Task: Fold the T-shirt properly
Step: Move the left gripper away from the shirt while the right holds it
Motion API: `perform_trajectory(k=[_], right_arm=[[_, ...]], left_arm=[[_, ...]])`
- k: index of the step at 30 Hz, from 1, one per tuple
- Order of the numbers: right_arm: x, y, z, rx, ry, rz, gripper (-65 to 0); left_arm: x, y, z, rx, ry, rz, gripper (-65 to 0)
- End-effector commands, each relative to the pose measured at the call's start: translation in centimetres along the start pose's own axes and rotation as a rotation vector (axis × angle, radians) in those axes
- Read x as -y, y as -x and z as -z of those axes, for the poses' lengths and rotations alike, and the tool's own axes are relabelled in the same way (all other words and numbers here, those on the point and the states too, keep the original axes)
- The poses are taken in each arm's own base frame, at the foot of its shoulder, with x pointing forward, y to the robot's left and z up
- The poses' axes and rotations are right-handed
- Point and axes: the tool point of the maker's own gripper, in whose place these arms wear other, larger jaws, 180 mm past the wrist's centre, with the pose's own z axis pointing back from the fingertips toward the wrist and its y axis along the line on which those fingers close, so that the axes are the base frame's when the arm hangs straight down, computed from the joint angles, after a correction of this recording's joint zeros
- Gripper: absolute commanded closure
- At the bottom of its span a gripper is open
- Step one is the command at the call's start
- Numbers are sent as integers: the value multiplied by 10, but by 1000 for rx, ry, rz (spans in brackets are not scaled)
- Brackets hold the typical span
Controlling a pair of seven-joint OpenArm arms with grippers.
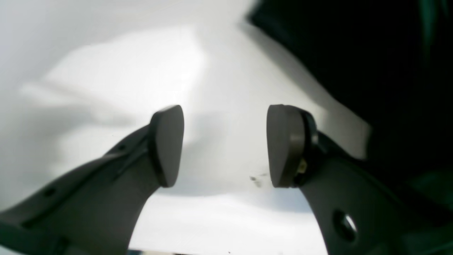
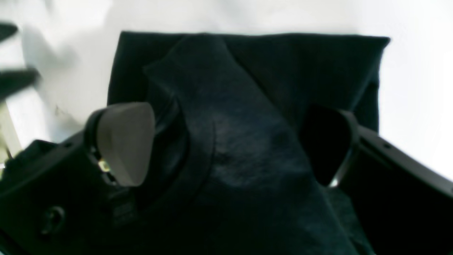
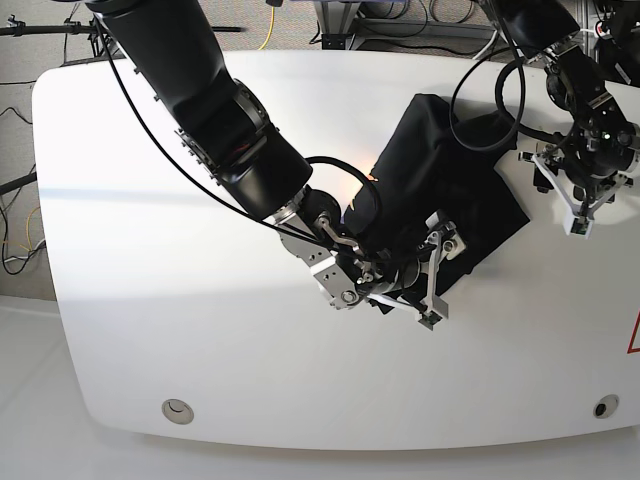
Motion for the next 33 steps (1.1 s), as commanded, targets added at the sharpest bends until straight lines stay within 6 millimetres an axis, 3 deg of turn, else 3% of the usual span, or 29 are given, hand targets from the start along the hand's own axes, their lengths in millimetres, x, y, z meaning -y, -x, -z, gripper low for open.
perform_trajectory(k=[1, 12, 23, 33], right_arm=[[-7, -27, -6, 59, -11, -36, -650], [-6, -31, -8, 62, -5, -44, -650], [-3, -40, -12, 69, 5, -58, -650], [17, -27, -8, 18, 39, -23, -650]], left_arm=[[-14, -13, -8, 56, -37, -51, -345], [-43, -19, -18, 123, -93, -221, -344], [-27, -19, -12, 139, -50, -320, -344], [7, -9, -2, 110, 22, -347, -344]])
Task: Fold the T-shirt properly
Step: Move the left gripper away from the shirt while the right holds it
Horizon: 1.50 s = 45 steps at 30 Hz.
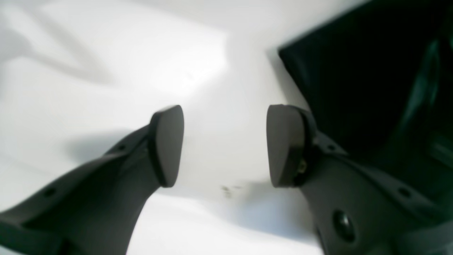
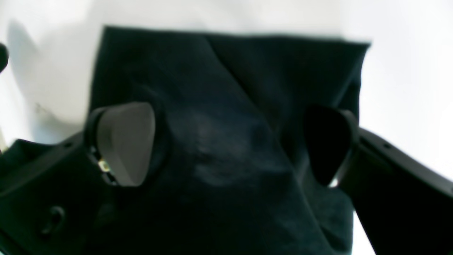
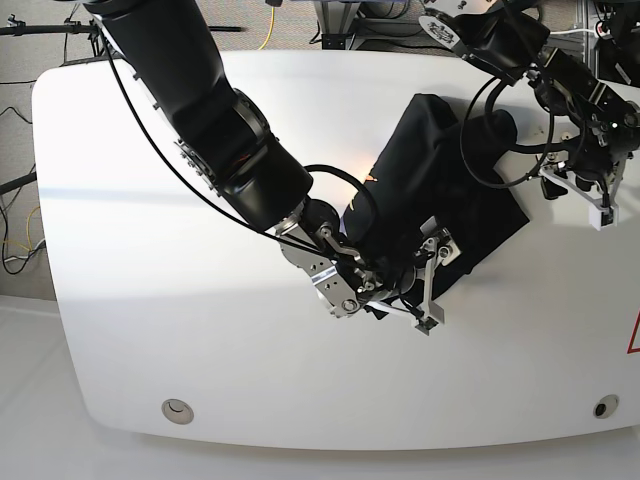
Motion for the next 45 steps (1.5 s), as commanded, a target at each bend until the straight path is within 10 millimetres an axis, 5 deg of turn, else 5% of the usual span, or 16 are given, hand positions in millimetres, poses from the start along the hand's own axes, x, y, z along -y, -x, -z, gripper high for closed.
perform_trajectory(k=[1, 18, 32, 45], right_arm=[[2, -24, -8, 47, 4, -20, -650], [-3, 11, 3, -49, -5, -17, -576], [26, 64, 2, -109, 29, 63, -572], [52, 71, -15, -40, 51, 178, -572]], left_arm=[[6, -7, -2, 36, 10, 12, -344], [27, -17, 3, 36, 55, 89, -344], [60, -19, 29, 23, 163, 119, -344], [86, -35, 50, 51, 254, 132, -344]])
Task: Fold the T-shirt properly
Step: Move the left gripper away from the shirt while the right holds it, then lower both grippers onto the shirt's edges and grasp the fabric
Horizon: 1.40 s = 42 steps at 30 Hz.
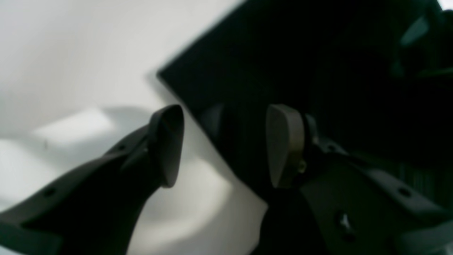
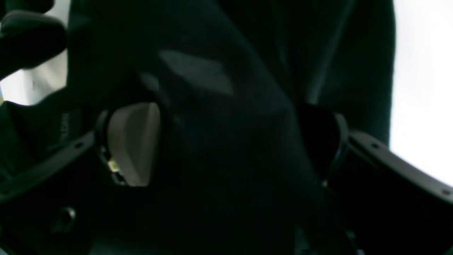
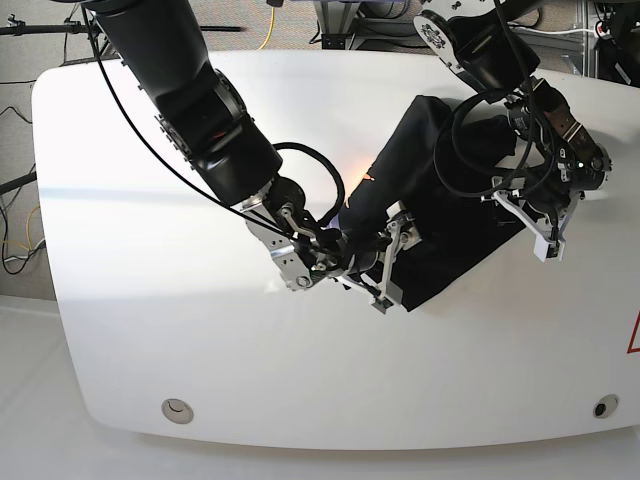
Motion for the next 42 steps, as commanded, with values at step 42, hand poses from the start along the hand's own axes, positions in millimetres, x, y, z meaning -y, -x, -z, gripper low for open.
perform_trajectory(k=[42], right_arm=[[84, 73, -78, 230, 336, 658, -572]], left_arm=[[119, -92, 44, 178, 287, 244, -344]])
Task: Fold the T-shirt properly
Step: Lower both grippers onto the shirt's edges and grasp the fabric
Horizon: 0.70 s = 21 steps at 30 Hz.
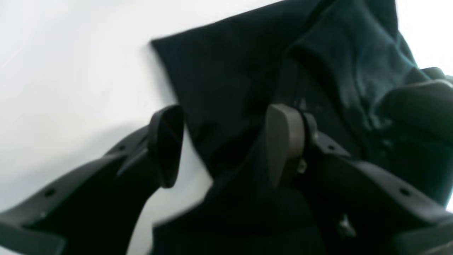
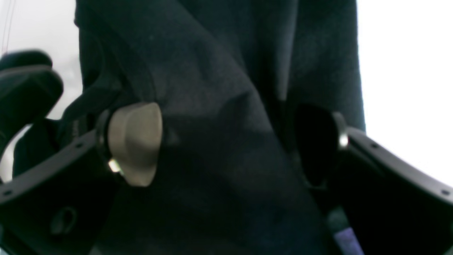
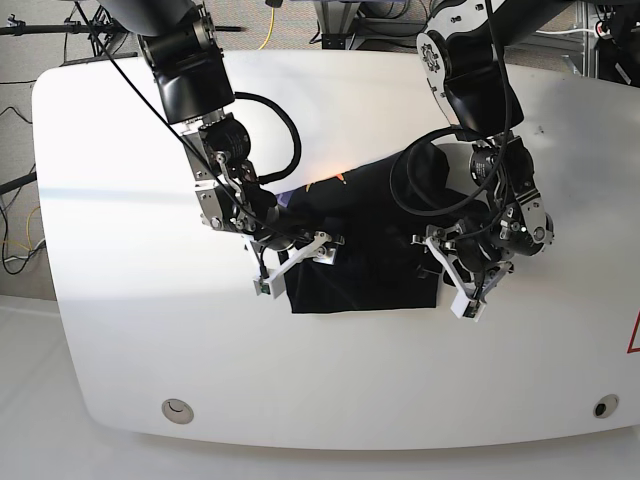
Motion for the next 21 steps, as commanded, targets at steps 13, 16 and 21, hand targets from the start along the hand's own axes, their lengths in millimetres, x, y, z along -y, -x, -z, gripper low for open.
perform_trajectory(k=[13, 16, 21], right_arm=[[4, -18, -15, 70, 34, 28, -576], [-4, -29, -20, 96, 16, 15, -576], [-20, -55, -30, 156, -17, -13, -576]], left_arm=[[1, -74, -14, 164, -8, 64, -344], [-2, -92, -26, 211, -34, 90, -344], [-6, -112, -49, 265, -88, 135, -344]])
